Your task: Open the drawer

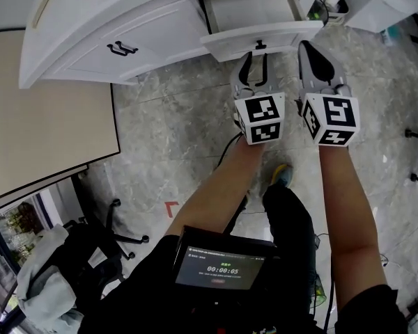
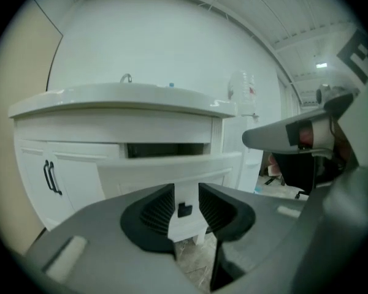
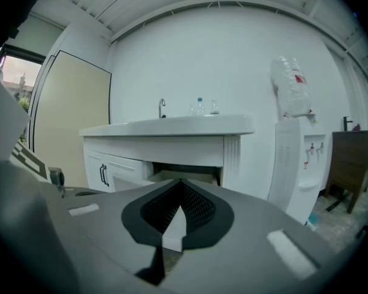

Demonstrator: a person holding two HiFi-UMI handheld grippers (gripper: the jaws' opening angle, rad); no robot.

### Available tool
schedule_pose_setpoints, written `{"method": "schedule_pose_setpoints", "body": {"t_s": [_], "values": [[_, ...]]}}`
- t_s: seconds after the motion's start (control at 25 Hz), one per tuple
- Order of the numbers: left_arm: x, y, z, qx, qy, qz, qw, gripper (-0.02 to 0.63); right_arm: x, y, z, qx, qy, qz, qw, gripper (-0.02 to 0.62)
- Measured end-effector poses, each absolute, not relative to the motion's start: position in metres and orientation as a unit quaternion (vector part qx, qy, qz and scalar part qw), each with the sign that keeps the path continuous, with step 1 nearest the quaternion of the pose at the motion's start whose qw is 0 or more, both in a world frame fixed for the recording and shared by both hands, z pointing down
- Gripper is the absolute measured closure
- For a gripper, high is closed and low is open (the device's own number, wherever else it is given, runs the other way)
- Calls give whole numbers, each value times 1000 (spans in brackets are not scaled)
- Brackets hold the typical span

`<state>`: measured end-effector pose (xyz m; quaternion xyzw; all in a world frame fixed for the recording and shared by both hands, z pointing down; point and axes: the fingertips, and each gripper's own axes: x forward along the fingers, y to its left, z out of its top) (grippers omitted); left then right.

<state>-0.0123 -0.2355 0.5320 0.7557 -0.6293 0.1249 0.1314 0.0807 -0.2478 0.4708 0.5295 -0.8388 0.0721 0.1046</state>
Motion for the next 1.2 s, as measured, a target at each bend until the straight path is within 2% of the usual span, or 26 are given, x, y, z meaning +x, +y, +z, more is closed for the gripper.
{"method": "schedule_pose_setpoints", "body": {"t_s": [0.32, 0.48, 0.72, 1.2], "values": [[-37, -215, 324, 765, -632, 81, 90, 477, 66, -211, 306, 533, -839, 66, 87, 572], [-45, -187, 253, 768, -630, 84, 81, 477, 63, -188, 242, 537, -838, 62, 77, 572], [-53, -146, 207, 764, -636, 75, 76, 477, 57, -153, 196, 534, -841, 51, 66, 572], [-40, -108, 157, 770, -632, 59, 60, 477, 57, -112, 158, 528, -847, 37, 60, 572]]}}
